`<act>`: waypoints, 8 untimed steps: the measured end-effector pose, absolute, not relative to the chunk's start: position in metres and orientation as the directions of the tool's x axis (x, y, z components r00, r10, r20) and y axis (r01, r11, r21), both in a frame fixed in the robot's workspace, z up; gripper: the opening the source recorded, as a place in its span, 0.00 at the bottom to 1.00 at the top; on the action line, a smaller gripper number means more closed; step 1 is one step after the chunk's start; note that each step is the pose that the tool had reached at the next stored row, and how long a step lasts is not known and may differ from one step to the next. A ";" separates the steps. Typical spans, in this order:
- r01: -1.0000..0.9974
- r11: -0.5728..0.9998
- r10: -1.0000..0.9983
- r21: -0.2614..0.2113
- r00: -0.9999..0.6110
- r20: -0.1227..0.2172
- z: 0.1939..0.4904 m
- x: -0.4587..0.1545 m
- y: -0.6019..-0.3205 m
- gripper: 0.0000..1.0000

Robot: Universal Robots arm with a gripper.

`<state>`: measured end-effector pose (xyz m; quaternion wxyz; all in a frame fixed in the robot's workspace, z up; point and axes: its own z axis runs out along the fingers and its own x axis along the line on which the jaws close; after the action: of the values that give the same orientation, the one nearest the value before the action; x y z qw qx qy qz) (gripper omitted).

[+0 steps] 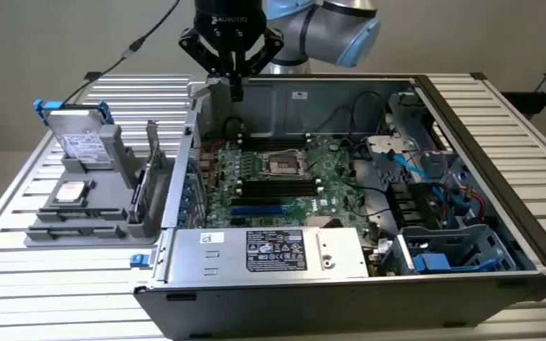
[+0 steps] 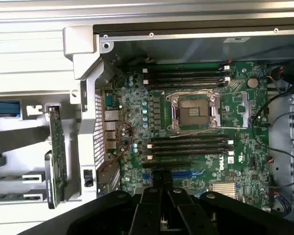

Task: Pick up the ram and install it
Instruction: 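Reach for the ram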

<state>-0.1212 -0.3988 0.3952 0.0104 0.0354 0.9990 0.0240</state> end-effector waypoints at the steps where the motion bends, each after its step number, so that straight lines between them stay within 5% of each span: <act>1: 0.070 0.996 0.071 0.049 -0.997 -0.019 0.395 -0.121 -0.399 0.10; 8: 0.070 0.996 0.071 0.049 -0.997 -0.019 0.395 -0.121 -0.399 0.10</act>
<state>-0.1212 -0.3988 0.3953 0.0103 0.0353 0.9990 0.0240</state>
